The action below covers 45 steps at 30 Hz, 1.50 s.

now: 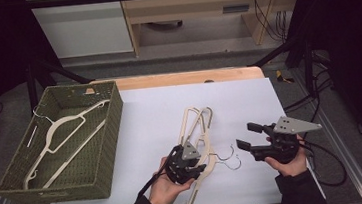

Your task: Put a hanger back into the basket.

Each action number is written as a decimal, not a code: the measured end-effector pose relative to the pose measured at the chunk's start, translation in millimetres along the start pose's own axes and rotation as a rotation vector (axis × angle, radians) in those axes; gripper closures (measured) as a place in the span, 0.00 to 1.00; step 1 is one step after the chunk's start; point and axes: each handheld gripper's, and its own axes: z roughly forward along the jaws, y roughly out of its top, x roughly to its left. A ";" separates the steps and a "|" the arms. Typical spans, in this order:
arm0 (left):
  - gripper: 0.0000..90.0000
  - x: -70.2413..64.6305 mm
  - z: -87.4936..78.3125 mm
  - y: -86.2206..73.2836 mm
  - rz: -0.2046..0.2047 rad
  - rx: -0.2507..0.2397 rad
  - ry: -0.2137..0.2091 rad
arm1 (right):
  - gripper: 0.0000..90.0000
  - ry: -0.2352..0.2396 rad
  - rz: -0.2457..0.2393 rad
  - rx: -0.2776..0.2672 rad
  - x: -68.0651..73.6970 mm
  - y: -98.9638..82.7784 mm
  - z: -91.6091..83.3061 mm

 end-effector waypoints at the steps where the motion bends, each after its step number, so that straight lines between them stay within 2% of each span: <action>1: 0.83 0.7 -2.3 -0.5 -0.006 -0.007 0.003 | 0.23 -0.017 0.004 -0.006 -1.8 -0.5 -0.9; 5: 0.84 7.0 -16.1 -2.4 -0.015 -0.022 0.020 | 0.18 -0.049 0.030 -0.010 -6.1 -4.0 -1.4; 8: 0.85 12.7 -25.4 -3.7 -0.040 -0.041 0.037 | 0.15 -0.064 0.024 0.003 -9.7 -7.9 0.5; 14: 0.87 28.1 -43.3 -6.4 -0.094 -0.060 0.082 | 0.11 -0.092 0.048 0.040 -15.4 -15.7 5.6; 24: 0.91 56.3 -61.5 -14.2 -0.185 -0.070 0.159 | 0.09 -0.104 0.059 0.074 -16.1 -22.1 12.1; 28: 0.94 63.9 -64.4 -17.6 -0.221 -0.092 0.192 | 0.09 -0.104 0.059 0.080 -15.9 -22.9 13.0; 33: 0.95 67.5 -69.9 -19.0 -0.227 -0.113 0.180 | 0.09 -0.106 0.055 0.080 -16.5 -23.3 12.7; 37: 0.95 68.3 -79.5 -18.4 -0.210 -0.137 0.162 | 0.08 -0.104 0.056 0.080 -16.4 -23.3 12.0; 38: 0.95 68.4 -83.6 -17.5 -0.200 -0.150 0.147 | 0.08 -0.103 0.057 0.081 -16.4 -23.2 11.7; 41: 0.95 67.4 -94.1 -13.7 -0.184 -0.171 0.139 | 0.07 -0.105 0.058 0.076 -16.3 -23.1 11.2; 45: 0.95 67.0 -112.3 -6.7 -0.157 -0.189 0.145 | 0.06 -0.113 0.056 0.074 -16.4 -22.8 10.1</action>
